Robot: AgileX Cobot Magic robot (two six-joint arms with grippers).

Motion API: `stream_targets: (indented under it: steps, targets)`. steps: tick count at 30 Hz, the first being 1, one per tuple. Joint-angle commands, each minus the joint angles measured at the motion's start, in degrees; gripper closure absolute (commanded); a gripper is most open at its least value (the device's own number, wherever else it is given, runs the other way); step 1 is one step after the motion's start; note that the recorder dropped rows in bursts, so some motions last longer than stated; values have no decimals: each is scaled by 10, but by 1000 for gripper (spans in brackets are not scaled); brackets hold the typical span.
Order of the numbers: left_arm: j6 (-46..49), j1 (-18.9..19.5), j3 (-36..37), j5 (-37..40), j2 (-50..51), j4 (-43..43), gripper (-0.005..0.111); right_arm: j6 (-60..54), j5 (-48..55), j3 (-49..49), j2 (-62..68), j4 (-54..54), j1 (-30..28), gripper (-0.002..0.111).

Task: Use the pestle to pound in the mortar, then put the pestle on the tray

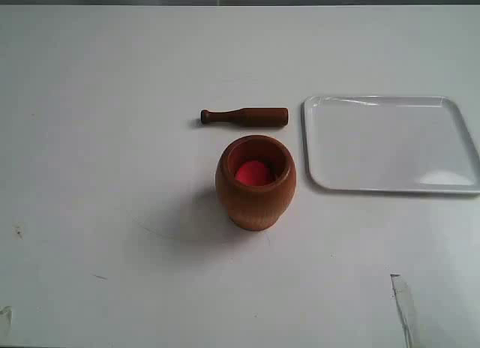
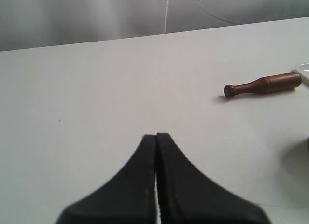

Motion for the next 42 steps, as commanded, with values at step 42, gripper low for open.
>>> stream_targets:
  steps: [42]
  targets:
    - [-5, -4, 0, -2, -1, -4, 107, 15, 2, 2, -2, 161, -4, 108]
